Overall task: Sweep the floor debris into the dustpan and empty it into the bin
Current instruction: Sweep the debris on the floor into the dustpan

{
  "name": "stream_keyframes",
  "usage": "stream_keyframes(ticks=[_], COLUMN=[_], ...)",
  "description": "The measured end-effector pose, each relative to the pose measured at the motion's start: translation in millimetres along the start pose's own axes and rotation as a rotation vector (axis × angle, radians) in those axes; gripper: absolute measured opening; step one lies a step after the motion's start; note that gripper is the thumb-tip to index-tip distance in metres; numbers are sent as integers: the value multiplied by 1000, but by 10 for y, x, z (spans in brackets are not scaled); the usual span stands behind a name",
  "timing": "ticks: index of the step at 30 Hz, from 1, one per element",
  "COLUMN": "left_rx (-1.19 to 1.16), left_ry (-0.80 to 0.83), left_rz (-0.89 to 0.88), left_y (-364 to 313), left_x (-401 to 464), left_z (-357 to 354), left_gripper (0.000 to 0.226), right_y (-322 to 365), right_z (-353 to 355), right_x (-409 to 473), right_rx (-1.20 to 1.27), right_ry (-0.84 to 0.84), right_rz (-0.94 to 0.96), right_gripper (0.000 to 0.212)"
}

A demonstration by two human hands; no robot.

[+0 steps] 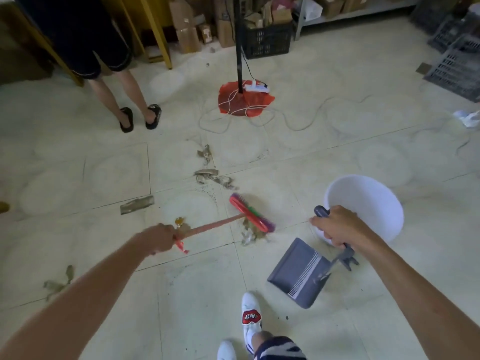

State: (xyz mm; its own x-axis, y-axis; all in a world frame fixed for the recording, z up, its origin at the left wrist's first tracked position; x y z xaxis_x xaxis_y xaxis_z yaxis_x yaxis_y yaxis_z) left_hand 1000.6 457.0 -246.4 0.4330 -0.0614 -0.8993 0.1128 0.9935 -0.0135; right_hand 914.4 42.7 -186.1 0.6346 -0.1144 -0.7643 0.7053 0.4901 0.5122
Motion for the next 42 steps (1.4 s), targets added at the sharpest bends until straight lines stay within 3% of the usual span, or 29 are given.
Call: stream_keyframes(ticks=[3, 7, 13, 18, 21, 26, 30, 37, 42], left_rx=[140, 397, 154, 270, 336, 590, 510, 653, 710], left_ry=[-30, -14, -26, -32, -1, -6, -15, -85, -73], left_rz=[124, 150, 91, -63, -59, -20, -152, -254, -188], left_y=[549, 926, 1328, 1068, 996, 1439, 1748, 1831, 1973], left_x=[-219, -277, -423, 18, 225, 198, -38, -296, -355], left_z=[359, 582, 893, 369, 89, 258, 409, -520, -1365], left_gripper=[33, 33, 30, 35, 39, 38, 33, 29, 31], right_y=[48, 349, 861, 1072, 1087, 857, 590, 248, -51], right_z=[19, -133, -169, -195, -146, -361, -853, -1690, -2277], right_x=[147, 341, 515, 444, 314, -2, -286, -1165, -1540], right_rx=[-1, 34, -40, -182, -205, -164, -25, 3, 29], right_ry=[22, 106, -30, -109, -150, -206, -306, -735, -757], right_rz=[-28, -20, 41, 63, 26, -62, -105, -198, -243], right_gripper=[28, 23, 19, 24, 22, 28, 28, 25, 30])
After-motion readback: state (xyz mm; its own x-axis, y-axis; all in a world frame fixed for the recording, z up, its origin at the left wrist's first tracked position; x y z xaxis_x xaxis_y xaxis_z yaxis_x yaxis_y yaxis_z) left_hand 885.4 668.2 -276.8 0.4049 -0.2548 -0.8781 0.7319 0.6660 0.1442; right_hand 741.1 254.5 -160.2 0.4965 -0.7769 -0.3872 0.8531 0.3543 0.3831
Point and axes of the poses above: each hand's wrist, its own x-axis towards the middle knuckle, its own z-axis out of the back of the hand, y = z × x, the point moved 6 cm from there along x, towards the middle knuckle, and after that the axes turned 14 degrees about y, right-handed, at the moved point
